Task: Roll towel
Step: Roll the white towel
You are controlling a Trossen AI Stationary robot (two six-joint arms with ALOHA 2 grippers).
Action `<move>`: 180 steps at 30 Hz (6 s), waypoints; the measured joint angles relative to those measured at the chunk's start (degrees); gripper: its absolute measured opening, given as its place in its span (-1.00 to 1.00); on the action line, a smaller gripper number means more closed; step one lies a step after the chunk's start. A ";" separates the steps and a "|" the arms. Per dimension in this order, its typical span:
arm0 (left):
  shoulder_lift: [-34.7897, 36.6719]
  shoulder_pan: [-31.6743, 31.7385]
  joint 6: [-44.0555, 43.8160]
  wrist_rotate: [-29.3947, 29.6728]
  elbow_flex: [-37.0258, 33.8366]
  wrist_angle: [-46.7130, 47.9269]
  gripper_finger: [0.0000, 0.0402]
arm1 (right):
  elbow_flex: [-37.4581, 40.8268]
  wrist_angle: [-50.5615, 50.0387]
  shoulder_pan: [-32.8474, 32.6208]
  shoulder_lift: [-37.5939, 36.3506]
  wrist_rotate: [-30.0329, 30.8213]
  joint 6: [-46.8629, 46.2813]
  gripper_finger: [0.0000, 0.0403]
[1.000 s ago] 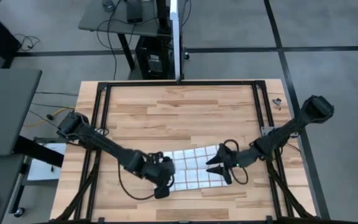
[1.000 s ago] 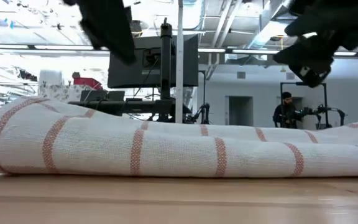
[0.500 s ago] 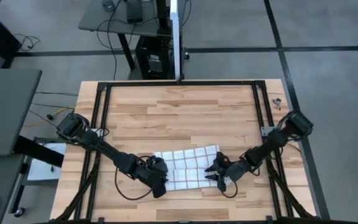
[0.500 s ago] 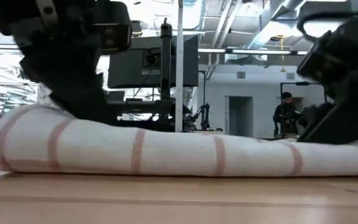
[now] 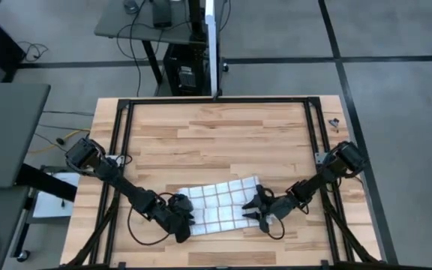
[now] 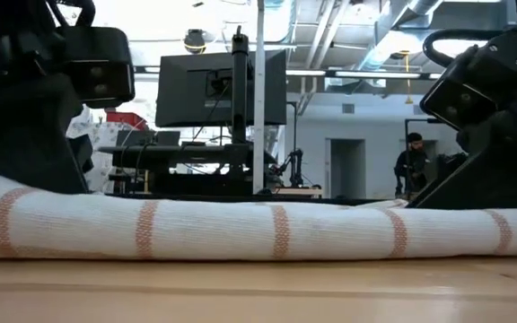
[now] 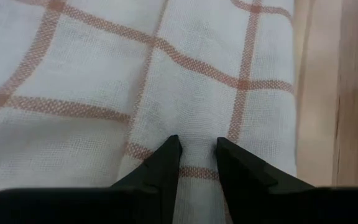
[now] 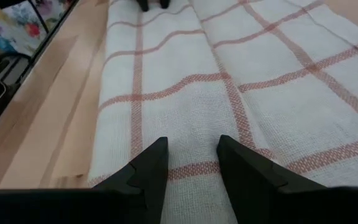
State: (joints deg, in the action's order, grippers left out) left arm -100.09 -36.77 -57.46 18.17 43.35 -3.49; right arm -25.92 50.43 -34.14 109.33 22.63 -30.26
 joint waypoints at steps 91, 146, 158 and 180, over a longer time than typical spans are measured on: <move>-31.15 -9.18 16.84 11.24 66.07 67.45 -0.16 | -32.98 -72.02 -15.21 1.18 17.18 4.19 0.23; -28.30 -5.23 0.62 -9.10 60.21 53.08 -0.99 | -32.56 -71.10 -4.27 -9.27 -26.88 -0.46 -0.99; -8.06 -0.50 -1.91 -21.51 29.14 19.15 -1.00 | -27.77 -61.00 -2.98 -11.12 -37.39 -6.41 -0.99; -1.34 9.23 6.76 -34.14 12.50 7.77 -1.00 | -26.13 -58.19 13.39 -11.14 -59.71 -3.36 -1.00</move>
State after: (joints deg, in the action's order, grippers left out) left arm -101.44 -27.54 -50.70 -15.96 55.86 4.28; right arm -52.05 -7.76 -20.75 98.19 -37.08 -33.63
